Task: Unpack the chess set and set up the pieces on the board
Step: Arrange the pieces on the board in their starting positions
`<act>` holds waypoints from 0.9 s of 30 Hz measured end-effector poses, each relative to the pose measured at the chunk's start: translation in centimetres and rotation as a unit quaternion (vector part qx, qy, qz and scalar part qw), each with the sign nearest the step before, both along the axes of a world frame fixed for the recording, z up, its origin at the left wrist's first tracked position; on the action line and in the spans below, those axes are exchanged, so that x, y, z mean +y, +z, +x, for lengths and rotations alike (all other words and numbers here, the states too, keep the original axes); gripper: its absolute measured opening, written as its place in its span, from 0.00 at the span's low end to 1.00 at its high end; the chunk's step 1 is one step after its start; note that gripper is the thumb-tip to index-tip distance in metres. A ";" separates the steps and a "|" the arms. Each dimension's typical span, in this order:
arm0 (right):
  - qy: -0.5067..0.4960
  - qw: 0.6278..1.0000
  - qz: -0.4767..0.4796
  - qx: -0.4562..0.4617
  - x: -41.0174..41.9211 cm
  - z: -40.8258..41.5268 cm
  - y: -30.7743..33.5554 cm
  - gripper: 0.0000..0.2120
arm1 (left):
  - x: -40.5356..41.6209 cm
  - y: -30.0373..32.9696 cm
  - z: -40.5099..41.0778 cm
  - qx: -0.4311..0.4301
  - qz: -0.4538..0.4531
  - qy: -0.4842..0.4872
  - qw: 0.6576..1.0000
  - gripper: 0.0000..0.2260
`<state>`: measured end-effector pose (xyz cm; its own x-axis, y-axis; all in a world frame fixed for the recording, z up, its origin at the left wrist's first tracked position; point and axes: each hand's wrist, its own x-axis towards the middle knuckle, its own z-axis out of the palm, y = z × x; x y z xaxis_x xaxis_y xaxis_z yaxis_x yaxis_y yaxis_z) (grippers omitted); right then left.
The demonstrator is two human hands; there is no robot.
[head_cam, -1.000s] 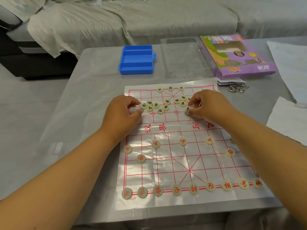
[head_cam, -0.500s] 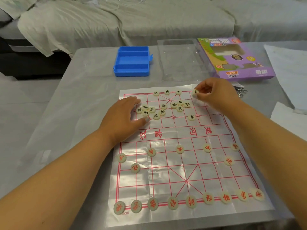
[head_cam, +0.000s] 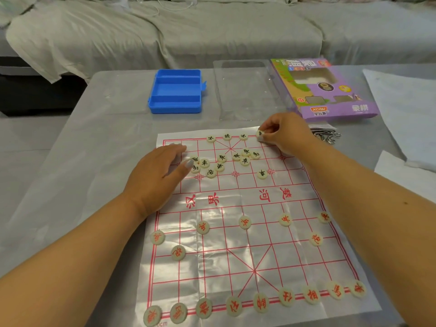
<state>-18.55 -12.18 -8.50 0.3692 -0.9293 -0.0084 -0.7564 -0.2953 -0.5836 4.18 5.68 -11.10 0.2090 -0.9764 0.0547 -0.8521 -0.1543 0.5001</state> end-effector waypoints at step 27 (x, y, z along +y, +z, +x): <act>0.199 0.977 0.023 0.080 7.2 10.0 1.3 0.12 | 0.3 0.6 0.2 0.086 -0.037 0.034 0.995 0.20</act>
